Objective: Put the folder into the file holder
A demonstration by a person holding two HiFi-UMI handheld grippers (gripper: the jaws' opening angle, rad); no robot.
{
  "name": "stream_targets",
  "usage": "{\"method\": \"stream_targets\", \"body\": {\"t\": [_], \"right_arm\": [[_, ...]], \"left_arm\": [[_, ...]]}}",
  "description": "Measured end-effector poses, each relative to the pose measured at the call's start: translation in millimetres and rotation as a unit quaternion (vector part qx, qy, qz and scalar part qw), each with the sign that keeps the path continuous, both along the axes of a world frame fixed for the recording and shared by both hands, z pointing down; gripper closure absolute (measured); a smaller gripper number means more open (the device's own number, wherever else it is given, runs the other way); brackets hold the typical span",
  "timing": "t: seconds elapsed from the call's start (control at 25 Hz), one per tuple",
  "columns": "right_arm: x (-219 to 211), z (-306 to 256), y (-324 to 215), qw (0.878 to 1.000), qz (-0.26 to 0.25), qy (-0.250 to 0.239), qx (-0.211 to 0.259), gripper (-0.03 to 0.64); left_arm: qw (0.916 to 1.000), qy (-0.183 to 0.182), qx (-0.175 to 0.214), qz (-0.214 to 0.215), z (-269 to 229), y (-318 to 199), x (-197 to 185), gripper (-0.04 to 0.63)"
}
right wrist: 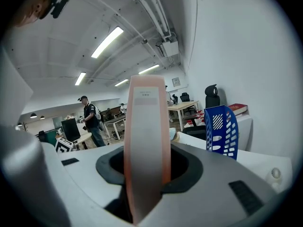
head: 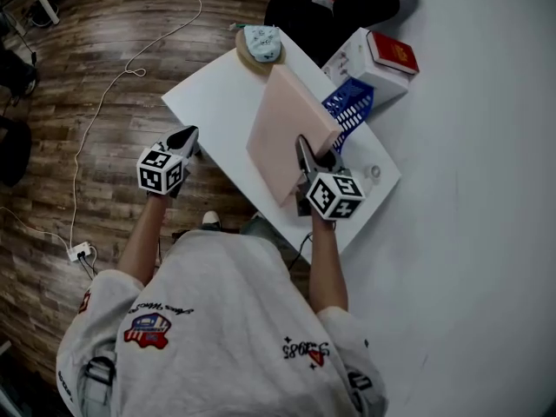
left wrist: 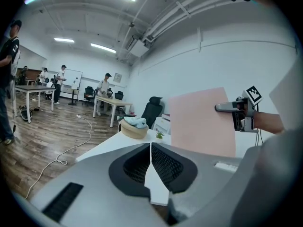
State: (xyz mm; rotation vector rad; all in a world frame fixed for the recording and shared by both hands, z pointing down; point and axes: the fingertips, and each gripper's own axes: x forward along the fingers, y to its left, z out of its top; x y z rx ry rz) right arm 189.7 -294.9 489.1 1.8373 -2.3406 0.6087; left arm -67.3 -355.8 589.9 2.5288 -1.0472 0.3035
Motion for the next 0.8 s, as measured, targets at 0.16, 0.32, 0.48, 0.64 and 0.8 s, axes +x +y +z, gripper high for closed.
{"method": "stream_targets", "body": {"t": [0.16,0.32,0.48,0.64,0.8], "right_arm": [[5.0,-0.7,-4.2,1.000,0.006,0.000,-0.001,0.463],[9.2,-9.7,-5.0,1.000,0.010,0.007,0.009,0.466],[16.2,-26.6,-8.2,0.999,0.020,0.006,0.032,0.468],[26.3,-53.1,-7.8,0.997,0.037,-0.004,0.063,0.468],[35.2,-93.3,-9.1,0.992,0.053,-0.028,0.114,0.469]], "left_arm": [[1.0000,0.002,0.001,0.005,1.0,-7.6,6.9,0.584],[0.9999,0.005,0.001,0.010,2.1,-8.5,11.3,0.584],[0.9999,0.007,-0.003,0.013,6.2,-10.7,15.5,0.584],[0.9999,0.006,-0.004,0.013,8.3,-8.1,14.6,0.584],[0.9999,0.007,-0.004,0.010,10.1,-6.4,10.1,0.584]]}}
